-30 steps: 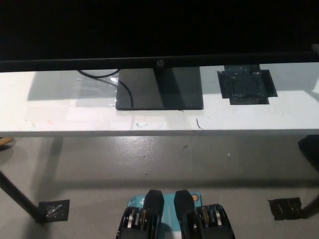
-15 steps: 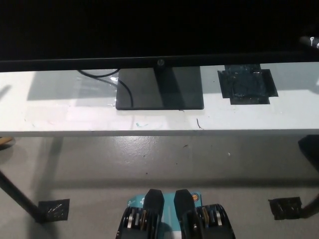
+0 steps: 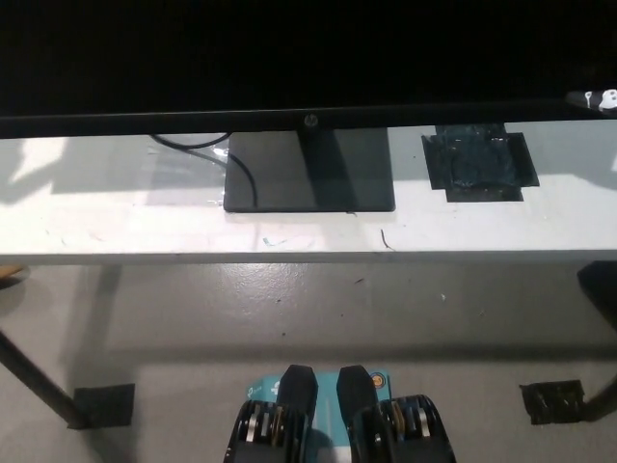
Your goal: The monitor is placed at the center of the table and the robot uses both its hand to grab the left and right sides of the monitor to tilt the angle of the monitor downwards
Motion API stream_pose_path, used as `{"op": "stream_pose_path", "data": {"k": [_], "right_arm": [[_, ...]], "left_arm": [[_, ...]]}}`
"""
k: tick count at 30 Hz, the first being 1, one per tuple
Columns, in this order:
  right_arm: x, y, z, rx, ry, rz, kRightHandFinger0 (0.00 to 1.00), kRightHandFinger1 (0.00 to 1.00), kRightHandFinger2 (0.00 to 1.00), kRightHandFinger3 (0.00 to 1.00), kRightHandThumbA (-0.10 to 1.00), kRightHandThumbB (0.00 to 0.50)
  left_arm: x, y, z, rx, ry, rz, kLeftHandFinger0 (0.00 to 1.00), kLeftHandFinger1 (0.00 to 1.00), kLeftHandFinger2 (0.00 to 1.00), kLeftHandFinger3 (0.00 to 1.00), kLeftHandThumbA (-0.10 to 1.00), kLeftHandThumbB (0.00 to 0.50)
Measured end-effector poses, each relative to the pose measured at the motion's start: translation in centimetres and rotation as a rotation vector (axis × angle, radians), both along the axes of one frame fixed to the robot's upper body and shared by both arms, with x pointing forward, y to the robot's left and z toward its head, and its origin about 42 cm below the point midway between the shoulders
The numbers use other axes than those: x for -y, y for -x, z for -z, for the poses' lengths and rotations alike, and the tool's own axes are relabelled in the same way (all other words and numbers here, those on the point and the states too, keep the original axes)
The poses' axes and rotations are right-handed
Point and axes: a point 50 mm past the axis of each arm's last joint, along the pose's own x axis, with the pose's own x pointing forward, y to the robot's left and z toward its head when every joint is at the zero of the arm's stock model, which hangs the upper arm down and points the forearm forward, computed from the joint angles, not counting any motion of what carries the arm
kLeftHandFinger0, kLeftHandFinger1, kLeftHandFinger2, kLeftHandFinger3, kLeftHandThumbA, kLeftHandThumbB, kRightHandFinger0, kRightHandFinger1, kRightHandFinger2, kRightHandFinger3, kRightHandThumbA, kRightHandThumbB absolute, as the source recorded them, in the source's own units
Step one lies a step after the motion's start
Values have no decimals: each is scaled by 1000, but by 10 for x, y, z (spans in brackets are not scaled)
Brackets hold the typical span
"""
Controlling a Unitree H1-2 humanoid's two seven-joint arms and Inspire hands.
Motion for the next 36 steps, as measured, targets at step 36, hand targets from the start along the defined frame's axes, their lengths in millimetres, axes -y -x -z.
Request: {"op": "stream_pose_path", "data": {"k": [36], "right_arm": [[-6, -4, -13, -30, 151, -14, 1000, 1000, 1000, 1000, 977, 473]], "left_arm": [[22, -24, 5, -159, -198, 99, 1000, 1000, 1000, 1000, 790, 440]]}}
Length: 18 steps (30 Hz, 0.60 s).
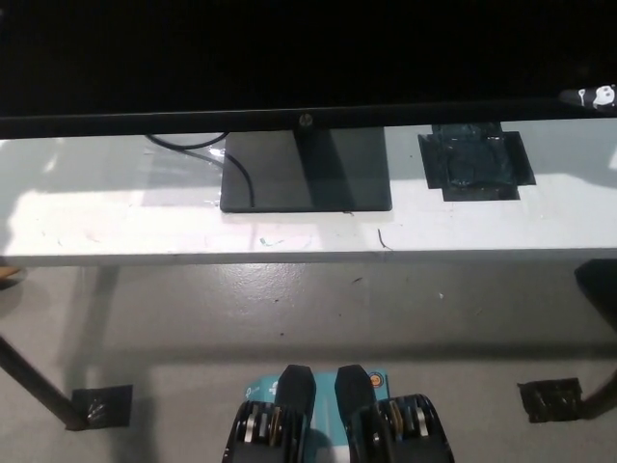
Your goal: The monitor is placed at the center of the table and the robot uses both its hand to grab the left and right sides of the monitor to tilt the angle of the monitor downwards
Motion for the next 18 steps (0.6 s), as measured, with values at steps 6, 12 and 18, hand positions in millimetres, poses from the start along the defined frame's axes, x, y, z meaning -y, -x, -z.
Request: {"op": "stream_pose_path", "data": {"k": [6, 12, 18], "right_arm": [[1, -2, 0, -17, 118, 20, 1000, 1000, 1000, 1000, 814, 452], [-4, -5, 11, -57, 249, 46, 1000, 1000, 1000, 1000, 779, 461], [-13, -15, 10, -55, 432, 97, 1000, 1000, 1000, 1000, 798, 449]], "left_arm": [[-2, 1, 0, -46, -183, 12, 1000, 1000, 1000, 1000, 779, 487], [0, -5, 5, -125, -375, 10, 1000, 1000, 1000, 1000, 594, 500], [4, -13, 0, -179, -533, -12, 1000, 1000, 1000, 1000, 561, 500]]}}
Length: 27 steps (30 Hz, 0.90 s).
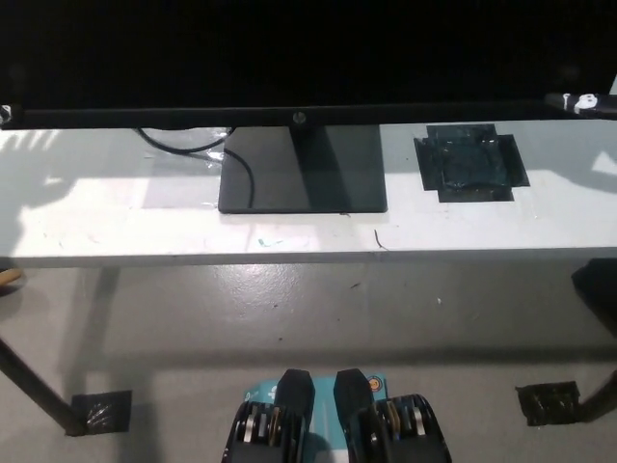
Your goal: The monitor is placed at the center of the table and the robot uses both its hand to grab the left and right sides of the monitor to tilt the angle of the monitor downwards
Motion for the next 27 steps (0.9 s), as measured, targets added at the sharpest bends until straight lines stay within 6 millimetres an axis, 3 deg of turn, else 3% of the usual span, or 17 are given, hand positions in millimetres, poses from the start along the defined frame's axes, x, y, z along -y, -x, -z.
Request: {"op": "stream_pose_path", "data": {"k": [1, 6, 9, 10, 12, 13, 14, 18, 23, 24, 27], "right_arm": [[-1, -1, -1, 5, 10, 5, 1000, 1000, 1000, 1000, 792, 464], [-6, -9, -9, 55, 114, 50, 1000, 1000, 1000, 1000, 754, 459], [-8, -12, -10, 77, 166, 75, 1000, 1000, 1000, 1000, 743, 454], [-9, -13, -12, 85, 179, 80, 1000, 1000, 1000, 1000, 741, 450], [-11, -15, -14, 102, 216, 91, 1000, 1000, 1000, 1000, 722, 450], [-12, -16, -14, 107, 226, 95, 1000, 1000, 1000, 1000, 746, 454], [-12, -17, -15, 119, 246, 102, 1000, 1000, 1000, 1000, 756, 460], [-15, -19, -16, 144, 285, 122, 1000, 1000, 1000, 1000, 728, 448], [-16, -20, -16, 174, 322, 145, 1000, 1000, 1000, 1000, 732, 450], [-17, -20, -16, 180, 330, 148, 1000, 1000, 1000, 1000, 731, 459], [-18, -20, -16, 205, 344, 154, 1000, 1000, 1000, 1000, 742, 458]], "left_arm": [[0, -1, -1, 0, -12, -2, 1000, 1000, 1000, 1000, 575, 472], [5, -6, -4, 13, -104, -7, 1000, 1000, 1000, 1000, 642, 481], [6, -7, -3, 35, -133, -7, 1000, 1000, 1000, 1000, 634, 473], [7, -8, -3, 40, -142, -6, 1000, 1000, 1000, 1000, 648, 448], [7, -9, -3, 51, -164, -5, 1000, 1000, 1000, 1000, 644, 454], [8, -9, -3, 57, -170, -4, 1000, 1000, 1000, 1000, 685, 490], [9, -10, -2, 64, -180, -6, 1000, 1000, 1000, 1000, 690, 496], [12, -12, 0, 92, -224, -10, 1000, 1000, 1000, 1000, 595, 481], [14, -14, 2, 118, -252, -15, 1000, 1000, 1000, 1000, 619, 473], [15, -15, 2, 122, -259, -16, 1000, 1000, 1000, 1000, 715, 499], [15, -15, 1, 138, -275, -21, 1000, 1000, 1000, 1000, 687, 496]]}}
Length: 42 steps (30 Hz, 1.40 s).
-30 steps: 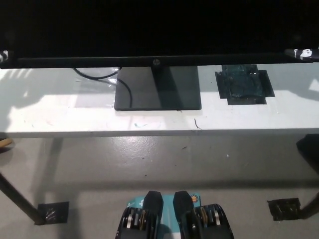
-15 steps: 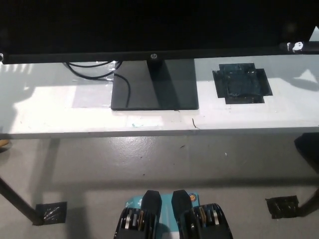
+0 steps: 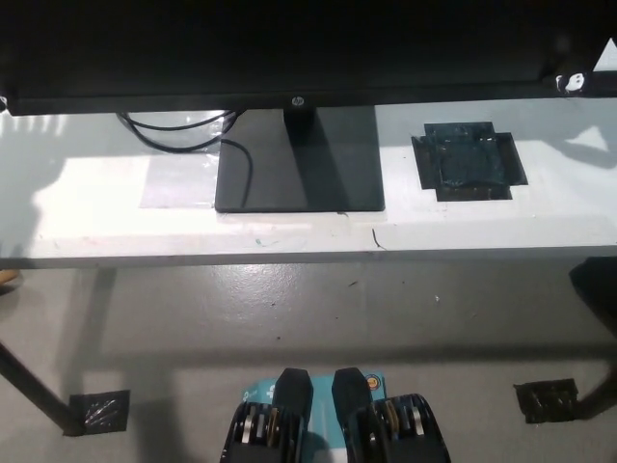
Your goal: The monitor is placed at the center of the table and the robot uses both its hand to grab the left and right sides of the monitor to tilt the angle of the monitor downwards
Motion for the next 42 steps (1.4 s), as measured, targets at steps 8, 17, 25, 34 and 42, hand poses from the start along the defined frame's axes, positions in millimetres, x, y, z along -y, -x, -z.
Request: {"op": "stream_pose_path", "data": {"k": [8, 17, 25, 34, 42], "right_arm": [[4, 7, 7, 87, -20, -32, 1000, 1000, 1000, 1000, 806, 444], [15, 40, 38, 189, -185, -108, 1000, 1000, 1000, 1000, 1000, 487], [28, 83, 76, 211, -313, -121, 1000, 1000, 1000, 1000, 983, 475], [38, 154, 115, 232, -437, -151, 1000, 1000, 1000, 1000, 1000, 473], [38, 216, 101, 361, -524, -207, 1000, 1000, 1000, 1000, 1000, 466]], "left_arm": [[-1, 0, -1, 52, 37, -3, 1000, 1000, 1000, 1000, 657, 500], [-28, 28, 44, 126, 329, -10, 1000, 1000, 1000, 1000, 696, 457], [-31, 93, 138, 67, 552, 34, 1000, 1000, 1000, 1000, 796, 406], [-23, 184, 190, 86, 776, 89, 1000, 1000, 1000, 1000, 1000, 373], [5, 248, 192, 162, 944, 181, 1000, 1000, 1000, 1000, 1000, 373]]}}
